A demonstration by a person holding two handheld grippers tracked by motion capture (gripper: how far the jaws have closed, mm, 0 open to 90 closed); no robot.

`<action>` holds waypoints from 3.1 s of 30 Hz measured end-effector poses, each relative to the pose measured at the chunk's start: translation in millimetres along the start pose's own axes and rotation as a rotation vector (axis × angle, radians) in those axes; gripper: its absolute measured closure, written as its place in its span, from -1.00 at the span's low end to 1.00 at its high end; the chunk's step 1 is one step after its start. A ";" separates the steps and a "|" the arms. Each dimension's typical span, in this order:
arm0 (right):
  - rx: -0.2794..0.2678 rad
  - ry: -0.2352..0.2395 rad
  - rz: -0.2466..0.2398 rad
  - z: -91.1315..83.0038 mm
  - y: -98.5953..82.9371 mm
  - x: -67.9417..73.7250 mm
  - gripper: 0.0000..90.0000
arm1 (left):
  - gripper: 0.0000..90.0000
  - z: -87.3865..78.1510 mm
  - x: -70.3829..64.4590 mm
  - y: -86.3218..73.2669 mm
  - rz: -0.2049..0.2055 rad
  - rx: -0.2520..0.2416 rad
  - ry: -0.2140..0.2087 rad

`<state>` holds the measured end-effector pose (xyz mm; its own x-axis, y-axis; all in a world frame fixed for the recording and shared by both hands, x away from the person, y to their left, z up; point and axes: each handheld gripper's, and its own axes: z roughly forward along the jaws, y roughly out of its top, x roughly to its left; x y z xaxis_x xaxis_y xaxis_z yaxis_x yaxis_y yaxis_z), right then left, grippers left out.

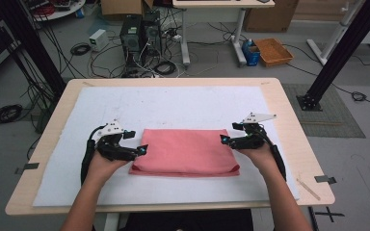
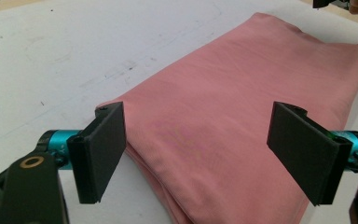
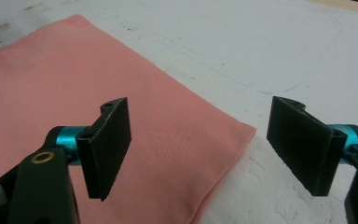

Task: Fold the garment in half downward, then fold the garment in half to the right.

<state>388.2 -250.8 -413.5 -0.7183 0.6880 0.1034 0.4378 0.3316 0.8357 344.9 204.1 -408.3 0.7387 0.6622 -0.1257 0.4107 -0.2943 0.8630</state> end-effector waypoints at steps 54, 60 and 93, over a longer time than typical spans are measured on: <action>0.000 0.024 -0.069 19.6 30.3 22.0 -0.52 | -0.04 -6.4 -45.4 -56.0 -0.062 0.198 0.166; 0.019 0.058 -0.121 38.7 52.6 44.5 -0.52 | 0.18 -3.6 -49.4 -55.3 -0.034 0.188 0.141; 0.320 0.267 -0.227 221.6 106.8 144.6 -0.09 | 0.80 -5.5 -40.2 -58.6 -0.058 0.088 -0.074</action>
<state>450.9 27.1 -428.8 -0.9106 0.3992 0.1071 0.3682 0.6657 0.6491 288.2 198.5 -451.2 0.7485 0.6280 -0.2132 0.4972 -0.3186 0.8070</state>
